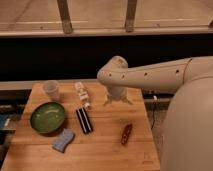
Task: Place the eraser in the ceramic cup
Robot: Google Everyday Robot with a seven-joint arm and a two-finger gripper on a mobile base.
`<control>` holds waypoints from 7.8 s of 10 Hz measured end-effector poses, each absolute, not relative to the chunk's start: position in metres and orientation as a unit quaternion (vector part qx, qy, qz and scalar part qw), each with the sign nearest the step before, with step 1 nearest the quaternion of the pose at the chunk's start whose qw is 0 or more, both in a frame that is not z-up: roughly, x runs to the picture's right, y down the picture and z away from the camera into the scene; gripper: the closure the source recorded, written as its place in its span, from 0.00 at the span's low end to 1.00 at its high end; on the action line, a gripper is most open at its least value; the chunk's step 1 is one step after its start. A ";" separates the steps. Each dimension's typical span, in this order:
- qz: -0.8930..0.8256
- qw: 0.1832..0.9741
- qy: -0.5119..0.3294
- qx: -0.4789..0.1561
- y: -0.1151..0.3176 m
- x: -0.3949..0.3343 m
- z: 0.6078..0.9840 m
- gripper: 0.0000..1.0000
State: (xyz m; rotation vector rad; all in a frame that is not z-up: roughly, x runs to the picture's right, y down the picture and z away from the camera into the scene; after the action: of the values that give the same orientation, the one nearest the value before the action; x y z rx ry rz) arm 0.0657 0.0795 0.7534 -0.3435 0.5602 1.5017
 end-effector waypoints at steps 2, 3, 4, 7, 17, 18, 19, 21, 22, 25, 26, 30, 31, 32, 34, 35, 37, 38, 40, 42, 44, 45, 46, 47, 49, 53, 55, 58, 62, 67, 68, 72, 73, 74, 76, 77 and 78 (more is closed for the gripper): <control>0.670 0.683 0.250 -0.153 0.080 0.066 0.753 0.20; 0.670 0.682 0.250 -0.153 0.080 0.066 0.753 0.20; 0.670 0.682 0.250 -0.153 0.080 0.066 0.753 0.20; 0.670 0.683 0.250 -0.153 0.080 0.066 0.753 0.20; 0.670 0.683 0.250 -0.153 0.080 0.066 0.753 0.20; 0.670 0.683 0.250 -0.153 0.080 0.066 0.753 0.20; 0.670 0.683 0.250 -0.153 0.080 0.066 0.753 0.20; 0.670 0.683 0.250 -0.153 0.080 0.066 0.753 0.20; 0.670 0.683 0.250 -0.153 0.080 0.066 0.753 0.20; 0.661 0.688 0.252 -0.160 0.080 0.064 0.754 0.20; 0.648 0.698 0.249 -0.172 0.079 0.054 0.756 0.20; 0.571 0.754 0.226 -0.234 0.075 -0.022 0.769 0.20; 0.550 0.768 0.220 -0.244 0.078 -0.036 0.768 0.20; 0.518 0.787 0.216 -0.258 0.083 -0.056 0.766 0.20; 0.470 0.809 0.224 -0.273 0.095 -0.086 0.766 0.20; 0.459 0.813 0.227 -0.277 0.098 -0.093 0.765 0.20; 0.462 0.812 0.230 -0.273 0.096 -0.087 0.767 0.20; 0.459 0.813 0.228 -0.275 0.098 -0.092 0.766 0.20; 0.447 0.815 0.239 -0.279 0.101 -0.095 0.773 0.20; 0.424 0.820 0.254 -0.290 0.111 -0.123 0.792 0.20; 0.412 0.820 0.260 -0.300 0.118 -0.134 0.805 0.20; 0.407 0.818 0.263 -0.310 0.123 -0.135 0.812 0.20; 0.402 0.815 0.269 -0.318 0.127 -0.135 0.819 0.20; 0.398 0.811 0.274 -0.329 0.132 -0.136 0.824 0.20; 0.392 0.799 0.283 -0.357 0.144 -0.134 0.839 0.20; 0.384 0.779 0.298 -0.397 0.157 -0.130 0.859 0.20; 0.372 0.774 0.310 -0.409 0.166 -0.134 0.866 0.20; 0.352 0.765 0.332 -0.424 0.180 -0.137 0.879 0.20; 0.348 0.760 0.340 -0.431 0.185 -0.137 0.883 0.20; 0.353 0.765 0.328 -0.428 0.175 -0.141 0.883 0.20; 0.352 0.765 0.327 -0.429 0.175 -0.143 0.883 0.20; 0.348 0.767 0.326 -0.429 0.177 -0.146 0.883 0.42; 0.347 0.768 0.327 -0.428 0.177 -0.146 0.883 0.52; 0.346 0.769 0.328 -0.427 0.177 -0.145 0.882 0.62; 0.348 0.769 0.326 -0.425 0.175 -0.144 0.882 0.82; 0.348 0.769 0.326 -0.425 0.174 -0.145 0.882 0.91; 0.348 0.769 0.326 -0.426 0.172 -0.145 0.881 0.99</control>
State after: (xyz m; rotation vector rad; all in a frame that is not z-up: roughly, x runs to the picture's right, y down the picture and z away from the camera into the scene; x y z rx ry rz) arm -0.1448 0.1723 0.8810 -0.9235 0.7073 0.7552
